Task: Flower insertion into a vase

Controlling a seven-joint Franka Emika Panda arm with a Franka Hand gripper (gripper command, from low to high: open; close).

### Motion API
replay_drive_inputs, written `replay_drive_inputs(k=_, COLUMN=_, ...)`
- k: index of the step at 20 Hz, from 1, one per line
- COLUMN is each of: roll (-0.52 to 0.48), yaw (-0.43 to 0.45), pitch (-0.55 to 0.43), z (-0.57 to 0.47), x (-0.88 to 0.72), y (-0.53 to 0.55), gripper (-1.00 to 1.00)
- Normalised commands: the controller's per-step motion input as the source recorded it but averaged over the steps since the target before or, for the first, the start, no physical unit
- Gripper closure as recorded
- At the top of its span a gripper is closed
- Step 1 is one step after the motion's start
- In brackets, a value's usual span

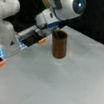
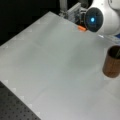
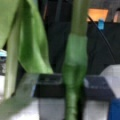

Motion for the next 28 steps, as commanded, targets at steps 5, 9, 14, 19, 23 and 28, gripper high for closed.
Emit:
replay_drive_inputs(k=5, roll=-0.13, yaw=-0.01, pitch=-0.071, z=-0.25, x=0.06, y=0.15, gripper=1.0)
replay_drive_inputs(k=9, roll=-0.127, yaw=0.032, pitch=-0.038, z=-0.21, x=0.16, y=0.04, gripper=1.0)
replay_drive_inputs(k=14, roll=-0.145, yaw=0.086, pitch=-0.034, z=-0.1, x=0.28, y=0.01, gripper=1.0)
replay_drive_inputs(k=19, roll=-0.102, yaw=0.108, pitch=-0.018, z=-0.08, x=0.44, y=-0.04, gripper=1.0)
replay_drive_inputs(k=23, roll=-0.08, yaw=0.134, pitch=0.066, z=-0.1, x=0.52, y=-0.08, gripper=1.0)
replay_drive_inputs(k=28, roll=-0.071, yaw=0.162, pitch=0.135, z=-0.16, x=0.57, y=-0.09, gripper=-1.0)
